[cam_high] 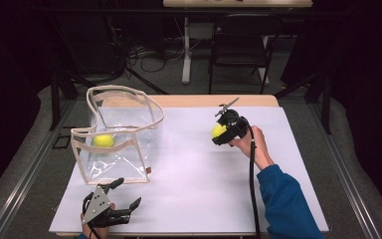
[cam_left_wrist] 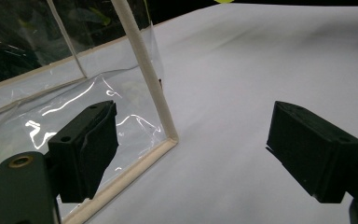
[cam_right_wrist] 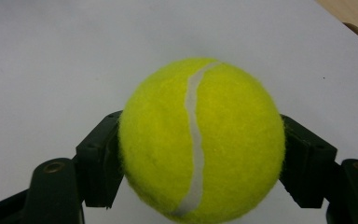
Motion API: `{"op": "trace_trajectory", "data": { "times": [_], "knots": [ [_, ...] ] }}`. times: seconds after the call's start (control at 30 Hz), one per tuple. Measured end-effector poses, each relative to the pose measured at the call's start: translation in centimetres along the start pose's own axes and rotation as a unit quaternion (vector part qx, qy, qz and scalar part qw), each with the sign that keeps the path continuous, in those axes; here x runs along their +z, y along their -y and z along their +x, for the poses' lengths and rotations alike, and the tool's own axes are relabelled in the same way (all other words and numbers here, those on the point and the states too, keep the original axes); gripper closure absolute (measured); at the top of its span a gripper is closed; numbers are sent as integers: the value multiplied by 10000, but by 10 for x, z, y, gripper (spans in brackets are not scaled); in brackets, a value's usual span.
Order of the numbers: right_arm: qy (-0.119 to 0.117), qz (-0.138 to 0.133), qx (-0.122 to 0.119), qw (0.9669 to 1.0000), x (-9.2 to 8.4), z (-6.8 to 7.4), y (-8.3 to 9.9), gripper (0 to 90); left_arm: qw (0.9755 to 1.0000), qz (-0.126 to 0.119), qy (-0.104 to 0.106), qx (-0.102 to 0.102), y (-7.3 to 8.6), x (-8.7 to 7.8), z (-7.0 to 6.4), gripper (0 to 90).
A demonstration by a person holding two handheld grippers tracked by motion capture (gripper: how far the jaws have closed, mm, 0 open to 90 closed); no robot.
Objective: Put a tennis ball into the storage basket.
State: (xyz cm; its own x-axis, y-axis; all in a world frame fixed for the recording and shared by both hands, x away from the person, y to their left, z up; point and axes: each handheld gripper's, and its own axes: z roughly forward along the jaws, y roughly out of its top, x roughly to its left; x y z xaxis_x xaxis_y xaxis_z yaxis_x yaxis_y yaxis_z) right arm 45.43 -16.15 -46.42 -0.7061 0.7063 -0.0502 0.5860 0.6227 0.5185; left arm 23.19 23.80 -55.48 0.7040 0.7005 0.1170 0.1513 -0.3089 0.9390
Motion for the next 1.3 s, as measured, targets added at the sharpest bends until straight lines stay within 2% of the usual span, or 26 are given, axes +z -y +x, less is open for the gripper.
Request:
{"op": "trace_trajectory", "data": {
  "times": [0.3,0.63,1.0,1.3],
  "knots": [
    [-45,-35,-115,9999,-1,7,-7,263,10000,7,-9,-3,0,1,0,159],
    [-128,-140,-134,9997,-3,13,-12,263,10000,-7,6,12,0,1,-1,159],
    [-273,-248,-135,9992,-3,15,-22,263,10000,9,9,8,0,2,0,159],
    [-287,-266,-172,9991,-2,15,-28,263,10000,-6,5,17,0,1,-1,159]
  ]
}}
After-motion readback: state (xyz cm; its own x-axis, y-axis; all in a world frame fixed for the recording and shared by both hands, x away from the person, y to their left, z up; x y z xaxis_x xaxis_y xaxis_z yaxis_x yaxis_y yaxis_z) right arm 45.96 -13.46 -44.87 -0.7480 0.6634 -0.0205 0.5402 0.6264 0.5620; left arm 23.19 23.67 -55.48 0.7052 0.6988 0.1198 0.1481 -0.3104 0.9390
